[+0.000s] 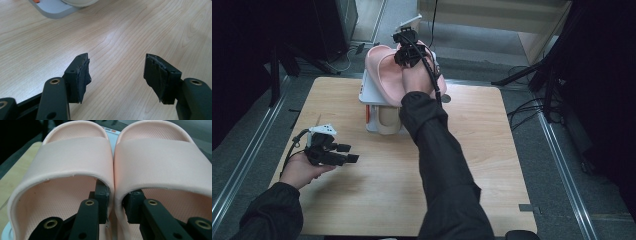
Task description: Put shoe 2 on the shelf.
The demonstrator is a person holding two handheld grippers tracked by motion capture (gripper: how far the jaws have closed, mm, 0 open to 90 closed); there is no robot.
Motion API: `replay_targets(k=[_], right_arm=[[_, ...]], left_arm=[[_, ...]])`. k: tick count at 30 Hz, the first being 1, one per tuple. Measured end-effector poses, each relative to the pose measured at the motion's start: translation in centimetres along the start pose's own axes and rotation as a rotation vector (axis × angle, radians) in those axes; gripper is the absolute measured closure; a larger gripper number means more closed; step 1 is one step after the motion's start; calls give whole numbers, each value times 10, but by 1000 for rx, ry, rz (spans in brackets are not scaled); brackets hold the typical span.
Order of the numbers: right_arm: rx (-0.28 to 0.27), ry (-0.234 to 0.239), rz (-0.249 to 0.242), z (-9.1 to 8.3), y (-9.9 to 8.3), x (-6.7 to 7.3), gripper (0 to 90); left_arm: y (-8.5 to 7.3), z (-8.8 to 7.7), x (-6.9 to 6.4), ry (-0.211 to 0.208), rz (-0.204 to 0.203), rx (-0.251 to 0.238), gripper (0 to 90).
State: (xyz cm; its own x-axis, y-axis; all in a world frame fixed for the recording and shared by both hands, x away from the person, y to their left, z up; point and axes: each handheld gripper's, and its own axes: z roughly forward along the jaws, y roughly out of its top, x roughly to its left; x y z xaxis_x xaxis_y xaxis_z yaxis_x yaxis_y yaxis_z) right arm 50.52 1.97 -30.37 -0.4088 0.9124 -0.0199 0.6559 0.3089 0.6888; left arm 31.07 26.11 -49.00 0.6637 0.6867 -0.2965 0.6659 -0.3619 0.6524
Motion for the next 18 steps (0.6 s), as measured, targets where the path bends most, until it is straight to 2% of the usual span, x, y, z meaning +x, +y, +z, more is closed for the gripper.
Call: replay_targets(k=[2,4,9,13,18], right_arm=[[-4,-25,72,7,1,3,761],[-18,-37,105,11,1,5,759],[-45,-76,122,25,3,10,756],[-45,-92,173,34,5,14,753],[-54,-123,206,39,8,16,750]], left_arm=[[1,1,-1,-2,9,3,368],[2,3,-3,-6,18,8,370],[5,5,-6,-14,30,11,370],[4,5,-5,-15,27,11,370],[4,6,-6,-19,27,15,370]])
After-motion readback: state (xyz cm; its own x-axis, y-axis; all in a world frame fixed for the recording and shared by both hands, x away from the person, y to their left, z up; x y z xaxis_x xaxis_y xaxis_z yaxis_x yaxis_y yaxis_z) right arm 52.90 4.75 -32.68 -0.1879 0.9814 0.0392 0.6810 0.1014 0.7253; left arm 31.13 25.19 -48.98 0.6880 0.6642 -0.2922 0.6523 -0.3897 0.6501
